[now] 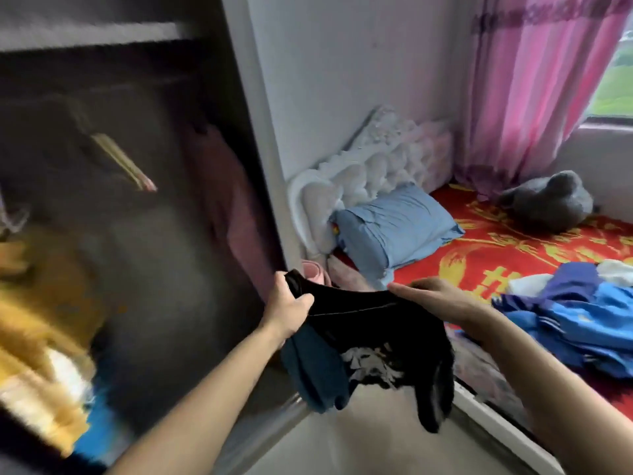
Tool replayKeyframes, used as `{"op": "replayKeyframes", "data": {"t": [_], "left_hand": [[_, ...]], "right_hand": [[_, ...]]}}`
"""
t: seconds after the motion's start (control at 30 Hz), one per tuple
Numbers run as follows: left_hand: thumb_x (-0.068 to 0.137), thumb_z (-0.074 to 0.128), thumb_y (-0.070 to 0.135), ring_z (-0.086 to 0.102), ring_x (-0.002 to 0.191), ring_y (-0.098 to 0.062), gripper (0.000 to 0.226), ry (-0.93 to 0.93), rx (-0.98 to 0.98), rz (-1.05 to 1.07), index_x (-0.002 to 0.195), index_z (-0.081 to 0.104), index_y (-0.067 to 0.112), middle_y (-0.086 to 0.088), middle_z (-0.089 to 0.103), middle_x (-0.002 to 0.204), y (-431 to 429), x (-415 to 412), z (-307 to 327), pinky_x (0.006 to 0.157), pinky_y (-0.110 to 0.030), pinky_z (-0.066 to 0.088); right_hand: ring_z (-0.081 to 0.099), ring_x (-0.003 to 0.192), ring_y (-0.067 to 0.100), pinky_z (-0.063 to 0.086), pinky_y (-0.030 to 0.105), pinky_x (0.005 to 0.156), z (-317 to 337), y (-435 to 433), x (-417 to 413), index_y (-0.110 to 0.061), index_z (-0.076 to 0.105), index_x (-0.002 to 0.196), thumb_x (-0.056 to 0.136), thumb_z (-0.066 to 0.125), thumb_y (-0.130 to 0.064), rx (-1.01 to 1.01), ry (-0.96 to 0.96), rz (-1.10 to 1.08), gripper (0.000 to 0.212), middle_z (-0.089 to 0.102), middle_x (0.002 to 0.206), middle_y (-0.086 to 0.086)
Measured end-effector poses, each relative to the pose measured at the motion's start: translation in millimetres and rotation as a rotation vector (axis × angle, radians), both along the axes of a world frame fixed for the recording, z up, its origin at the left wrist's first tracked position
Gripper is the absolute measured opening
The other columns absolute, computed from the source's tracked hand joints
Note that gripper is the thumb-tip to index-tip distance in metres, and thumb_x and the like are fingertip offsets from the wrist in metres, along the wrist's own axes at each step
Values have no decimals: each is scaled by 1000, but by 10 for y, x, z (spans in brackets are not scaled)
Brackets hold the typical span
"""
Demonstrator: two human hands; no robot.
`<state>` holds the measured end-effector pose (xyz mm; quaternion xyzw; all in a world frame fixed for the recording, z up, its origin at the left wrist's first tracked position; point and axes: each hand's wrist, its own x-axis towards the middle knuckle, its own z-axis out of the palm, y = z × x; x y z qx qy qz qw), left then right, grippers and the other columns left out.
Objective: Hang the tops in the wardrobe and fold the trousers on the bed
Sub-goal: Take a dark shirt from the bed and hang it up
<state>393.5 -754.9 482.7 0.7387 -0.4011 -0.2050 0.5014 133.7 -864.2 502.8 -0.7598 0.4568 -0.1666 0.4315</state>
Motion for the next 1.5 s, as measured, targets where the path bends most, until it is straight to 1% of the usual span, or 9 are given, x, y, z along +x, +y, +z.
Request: {"op": "replayKeyframes", "data": {"t": [0.1, 0.17, 0.3, 0.47, 0.6, 0.83, 1.07, 1.3, 1.5], "left_hand": [[83, 53, 3, 52, 80, -19, 19, -64, -13, 219, 93, 46, 18, 1, 56, 86, 513, 546, 169, 70, -29, 40], [85, 54, 13, 56, 77, -20, 9, -56, -65, 411, 89, 50, 20, 5, 58, 82, 813, 855, 300, 64, -30, 40], [81, 59, 34, 60, 75, -20, 14, -169, -64, 625, 88, 50, 25, 5, 60, 84, 1397, 1543, 560, 64, -33, 49], [81, 54, 5, 50, 72, -10, 25, -266, -115, 639, 97, 44, 21, 7, 51, 85, 1777, 2424, 681, 59, -21, 38], [87, 50, 2, 49, 70, -3, 23, -231, -272, 689, 96, 43, 22, 9, 51, 82, 2025, 3020, 857, 53, -9, 37], [85, 53, -4, 55, 84, -23, 26, -212, -386, 697, 101, 48, 15, -4, 57, 92, 2135, 3833, 919, 68, -22, 40], [91, 64, 5, 54, 86, 15, 15, -343, -471, 605, 104, 61, 11, 7, 62, 95, 1985, 4312, 841, 76, 2, 36], [95, 63, 17, 61, 87, 8, 5, -387, -527, 698, 97, 62, 21, 16, 66, 90, 1989, 4683, 779, 76, -3, 42], [90, 69, 24, 62, 75, 1, 11, -384, -486, 853, 91, 58, 22, 8, 66, 80, 2132, 4961, 799, 65, -5, 41]], "right_hand": [[66, 71, 14, 53, 34, 71, 45, 66, 770, -14, 74, 86, 88, 73, -34, -96, -17, 172, 21, 73, 83, 10], [68, 73, 8, 52, 36, 70, 133, 201, 1224, -28, 73, 84, 89, 72, -34, -205, -73, 237, 8, 73, 78, -5], [65, 84, 3, 48, 31, 77, 350, 590, 2194, -33, 70, 91, 92, 65, -41, -443, -144, 321, 9, 69, 85, -13], [60, 85, 23, 37, 31, 71, 582, 898, 3174, -40, 47, 68, 95, 59, -41, -614, -123, 306, 30, 49, 75, -14], [64, 88, 18, 51, 36, 80, 808, 1025, 3945, -25, 72, 94, 97, 59, -42, -544, -135, 351, 21, 67, 84, -10], [50, 57, -3, 38, 17, 58, 754, 1220, 4878, -30, 56, 59, 98, 57, -43, -533, -171, 399, 40, 53, 53, -21], [46, 52, 1, 40, 24, 59, 637, 1021, 5496, -22, 58, 59, 98, 56, -45, -518, -86, 471, 45, 50, 51, -13], [63, 67, 9, 55, 34, 68, 956, 986, 6567, -20, 69, 90, 96, 59, -36, -163, -522, 405, 20, 66, 71, -7], [73, 67, 22, 60, 36, 67, 1497, 1301, 7469, -17, 70, 86, 92, 59, -26, 73, -747, 500, 15, 72, 69, 0]]}}
